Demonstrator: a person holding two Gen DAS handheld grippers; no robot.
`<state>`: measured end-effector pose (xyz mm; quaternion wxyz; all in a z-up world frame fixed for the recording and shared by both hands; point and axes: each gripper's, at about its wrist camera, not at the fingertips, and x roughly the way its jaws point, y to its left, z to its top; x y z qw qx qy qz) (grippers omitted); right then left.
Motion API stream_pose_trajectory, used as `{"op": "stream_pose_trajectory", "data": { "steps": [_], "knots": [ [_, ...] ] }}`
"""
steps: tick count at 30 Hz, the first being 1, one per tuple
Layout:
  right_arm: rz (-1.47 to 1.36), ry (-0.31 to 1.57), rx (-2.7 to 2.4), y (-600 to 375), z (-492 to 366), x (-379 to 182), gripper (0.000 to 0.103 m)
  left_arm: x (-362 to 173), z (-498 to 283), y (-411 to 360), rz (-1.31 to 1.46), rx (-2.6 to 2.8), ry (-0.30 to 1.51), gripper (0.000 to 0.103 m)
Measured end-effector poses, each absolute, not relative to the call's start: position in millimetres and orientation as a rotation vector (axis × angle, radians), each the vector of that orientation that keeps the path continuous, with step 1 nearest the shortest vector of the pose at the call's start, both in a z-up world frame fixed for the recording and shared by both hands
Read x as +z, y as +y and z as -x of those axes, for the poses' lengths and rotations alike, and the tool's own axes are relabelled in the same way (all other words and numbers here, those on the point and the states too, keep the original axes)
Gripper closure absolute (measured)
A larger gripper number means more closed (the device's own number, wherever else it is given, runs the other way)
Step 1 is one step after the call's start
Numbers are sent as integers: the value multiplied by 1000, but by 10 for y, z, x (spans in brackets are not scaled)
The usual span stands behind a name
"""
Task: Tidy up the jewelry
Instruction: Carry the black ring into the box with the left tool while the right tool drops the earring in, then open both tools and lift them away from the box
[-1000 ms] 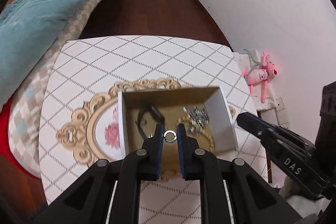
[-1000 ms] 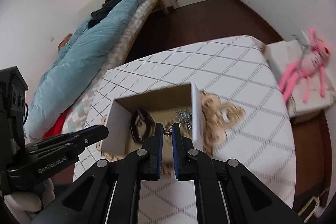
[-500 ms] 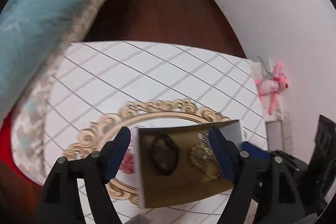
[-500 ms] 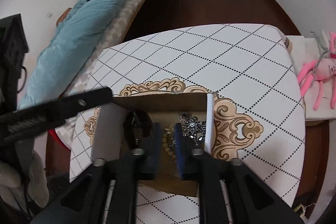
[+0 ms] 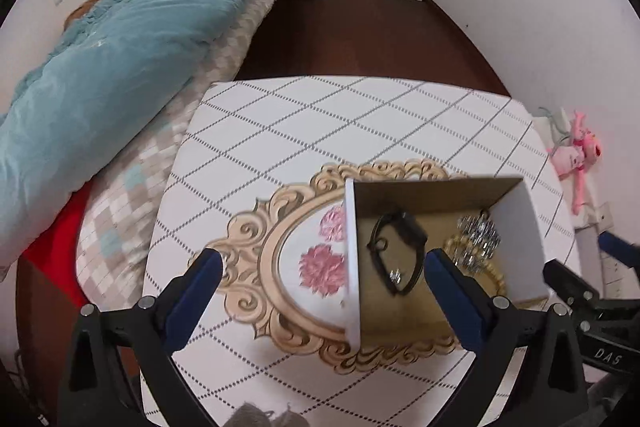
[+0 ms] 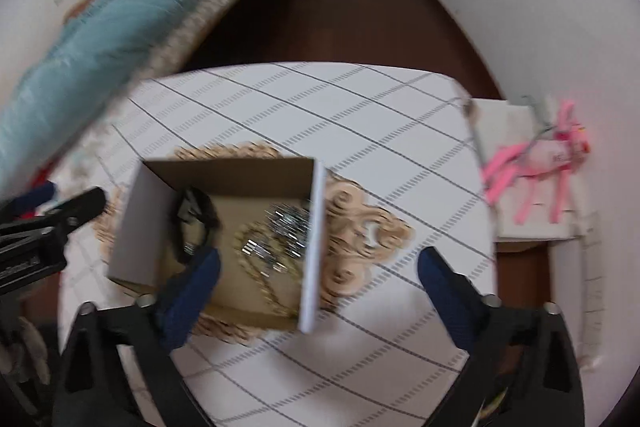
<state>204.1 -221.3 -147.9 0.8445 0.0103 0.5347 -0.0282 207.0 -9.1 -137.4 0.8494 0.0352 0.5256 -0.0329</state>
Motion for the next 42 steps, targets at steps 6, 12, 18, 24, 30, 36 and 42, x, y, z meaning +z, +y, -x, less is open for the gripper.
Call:
{"op": "stream_pose_trajectory", "data": {
  "steps": [6, 12, 18, 24, 30, 36, 42],
  "knots": [
    [-14, 1139, -96, -2198, -1821, -1528, 0, -1460, -1846, -125, -71, -65, 1131, 0],
    [-36, 1116, -103, -2149, -1610, -1339, 0, -1178, -1610, -121, -52, -75, 1099, 0],
    [-57, 1031, -131, -2109, -1221, -815, 0, -676, -1243, -103, -46, -80, 1030, 0],
    [-91, 941, -152, -2132, -788, -181, 0, -158, -848, -119, -37, -102, 984, 0],
    [-53, 845, -152, -2028, -342, 446, 0, 395, -504, -120, -40, -128, 904, 0],
    [-40, 783, -158, -1969, -3, 896, 0, 723, -281, -71, -13, -126, 870, 0],
    [-35, 754, -150, -1916, 230, 1154, 0, 871, -138, -28, -12, -118, 863, 0]
  ]
}}
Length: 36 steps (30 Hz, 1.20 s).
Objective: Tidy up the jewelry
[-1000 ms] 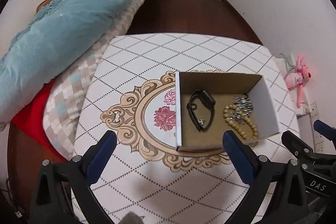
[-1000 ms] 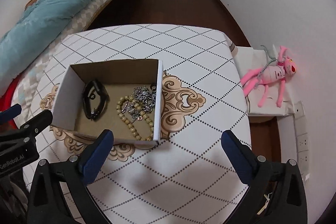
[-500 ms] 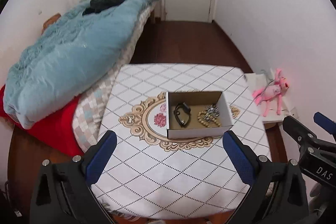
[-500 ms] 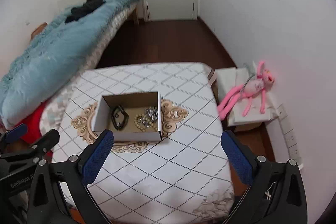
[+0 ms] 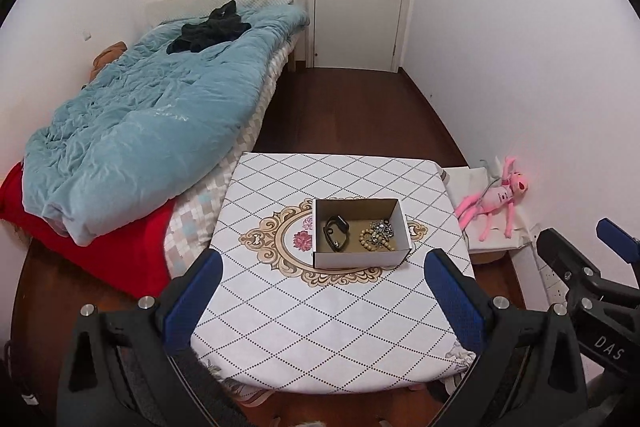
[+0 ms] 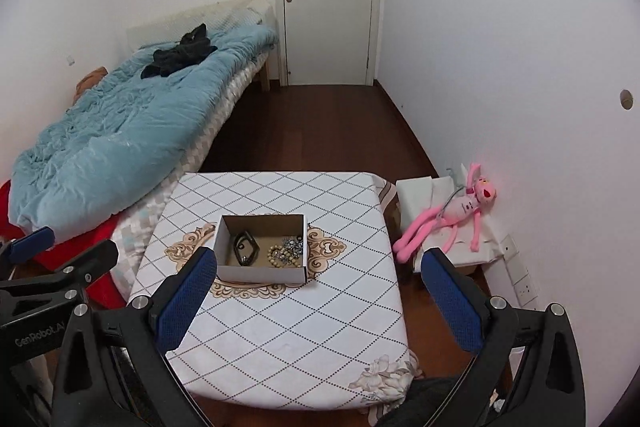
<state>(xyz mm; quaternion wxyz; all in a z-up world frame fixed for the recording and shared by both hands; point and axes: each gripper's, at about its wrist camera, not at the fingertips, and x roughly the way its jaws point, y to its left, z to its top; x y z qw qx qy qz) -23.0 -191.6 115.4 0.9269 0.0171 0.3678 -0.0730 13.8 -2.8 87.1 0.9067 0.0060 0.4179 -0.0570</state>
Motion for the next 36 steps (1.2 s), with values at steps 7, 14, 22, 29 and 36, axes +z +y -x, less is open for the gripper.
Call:
{"op": "stream_pose_trajectory", "data": {
  "steps": [7, 14, 22, 29, 36],
  "knots": [
    [-44, 760, -143, -1924, 337, 1221, 0, 851, -80, -2, -13, -104, 882, 0],
    [-63, 795, -137, -1961, 229, 1085, 0, 710, -198, -40, -20, -94, 929, 0],
    [-49, 845, -159, -2017, -155, 848, 0, 506, -496, -96, -34, -60, 968, 0],
    [-32, 905, -150, -2017, -555, 571, 0, 306, -756, -147, -47, -46, 1013, 0],
    [-25, 950, -151, -2007, -822, 351, 0, 155, -953, -182, -58, -48, 1063, 0]
  ]
}}
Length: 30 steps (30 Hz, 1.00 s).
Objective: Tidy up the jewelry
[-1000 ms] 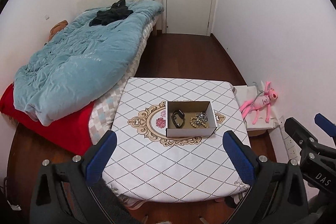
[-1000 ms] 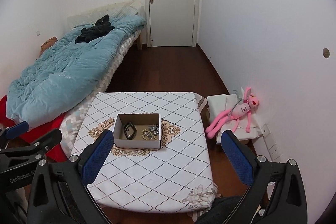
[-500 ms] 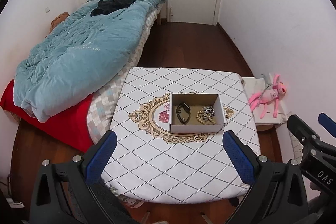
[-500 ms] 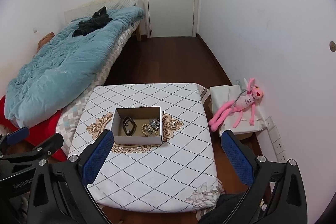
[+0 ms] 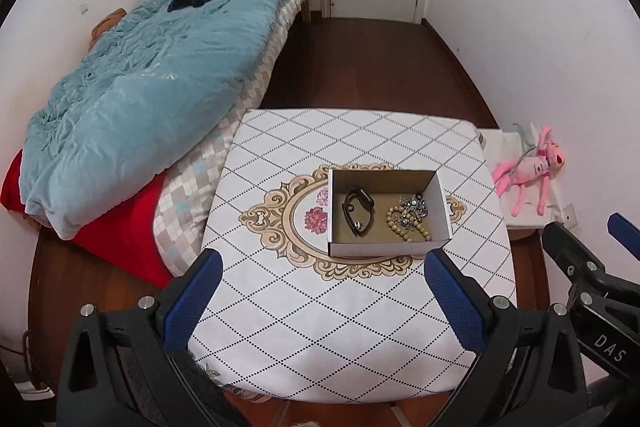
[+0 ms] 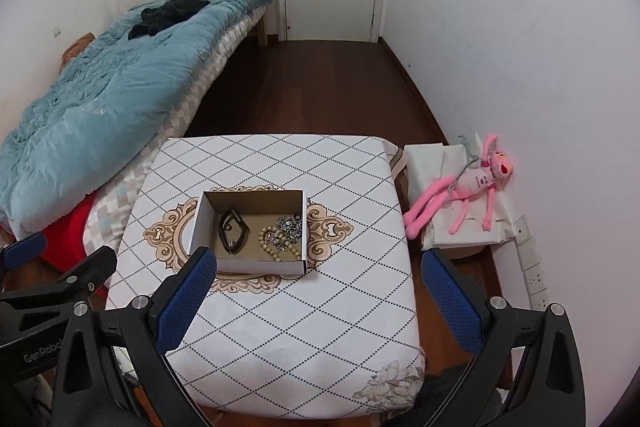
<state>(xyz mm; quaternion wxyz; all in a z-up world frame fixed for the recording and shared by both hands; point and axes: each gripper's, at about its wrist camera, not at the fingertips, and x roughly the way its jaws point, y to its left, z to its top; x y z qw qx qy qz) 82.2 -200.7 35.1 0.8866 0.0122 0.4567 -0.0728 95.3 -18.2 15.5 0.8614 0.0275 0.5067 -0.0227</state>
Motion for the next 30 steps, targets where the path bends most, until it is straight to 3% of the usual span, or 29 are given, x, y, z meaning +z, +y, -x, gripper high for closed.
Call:
{"op": "stream_pose_trajectory", "data": {
  "steps": [30],
  "knots": [
    [-24, 1018, -132, -2018, -973, 145, 0, 27, -1035, -151, -63, -53, 1090, 0]
  ]
}}
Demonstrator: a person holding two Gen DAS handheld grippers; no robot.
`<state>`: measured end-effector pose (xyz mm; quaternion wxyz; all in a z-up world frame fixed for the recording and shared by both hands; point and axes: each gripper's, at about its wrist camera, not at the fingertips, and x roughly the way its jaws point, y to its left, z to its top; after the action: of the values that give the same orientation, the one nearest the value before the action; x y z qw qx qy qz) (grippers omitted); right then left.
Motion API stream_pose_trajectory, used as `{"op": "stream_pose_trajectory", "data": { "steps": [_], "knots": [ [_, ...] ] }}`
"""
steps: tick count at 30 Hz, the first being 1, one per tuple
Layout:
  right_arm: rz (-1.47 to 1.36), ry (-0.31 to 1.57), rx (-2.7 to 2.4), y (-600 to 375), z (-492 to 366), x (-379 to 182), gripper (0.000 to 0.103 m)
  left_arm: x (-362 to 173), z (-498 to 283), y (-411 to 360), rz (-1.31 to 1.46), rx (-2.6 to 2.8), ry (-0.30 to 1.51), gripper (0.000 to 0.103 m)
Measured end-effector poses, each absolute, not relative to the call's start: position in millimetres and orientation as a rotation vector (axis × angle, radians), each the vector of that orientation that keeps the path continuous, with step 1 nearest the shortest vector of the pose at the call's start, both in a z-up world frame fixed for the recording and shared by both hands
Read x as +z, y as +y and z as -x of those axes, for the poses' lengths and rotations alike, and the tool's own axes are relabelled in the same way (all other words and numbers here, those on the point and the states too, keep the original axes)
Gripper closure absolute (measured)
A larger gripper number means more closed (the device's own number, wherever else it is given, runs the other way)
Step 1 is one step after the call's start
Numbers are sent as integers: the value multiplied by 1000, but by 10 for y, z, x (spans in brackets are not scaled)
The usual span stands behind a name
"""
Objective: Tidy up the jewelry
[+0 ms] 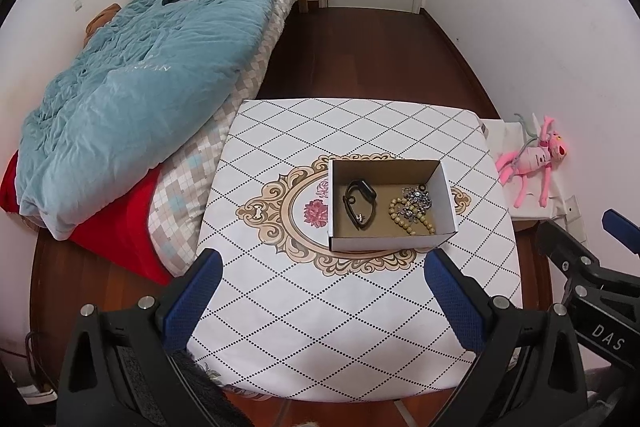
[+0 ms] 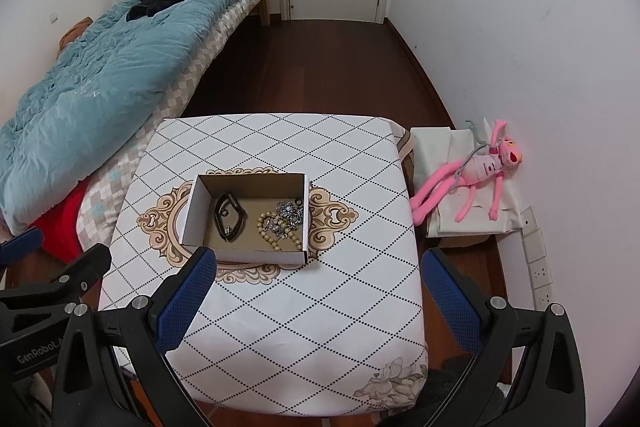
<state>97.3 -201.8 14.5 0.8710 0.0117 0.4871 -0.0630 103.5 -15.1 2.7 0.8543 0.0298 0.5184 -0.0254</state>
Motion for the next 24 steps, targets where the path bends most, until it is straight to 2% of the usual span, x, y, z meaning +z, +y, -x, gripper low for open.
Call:
{"op": "stream_pose_trajectory", "data": {
  "steps": [24],
  "knots": [
    [-18, 1025, -126, -2028, -957, 144, 0, 22, -995, -112, -64, -46, 1086, 0]
  ]
}}
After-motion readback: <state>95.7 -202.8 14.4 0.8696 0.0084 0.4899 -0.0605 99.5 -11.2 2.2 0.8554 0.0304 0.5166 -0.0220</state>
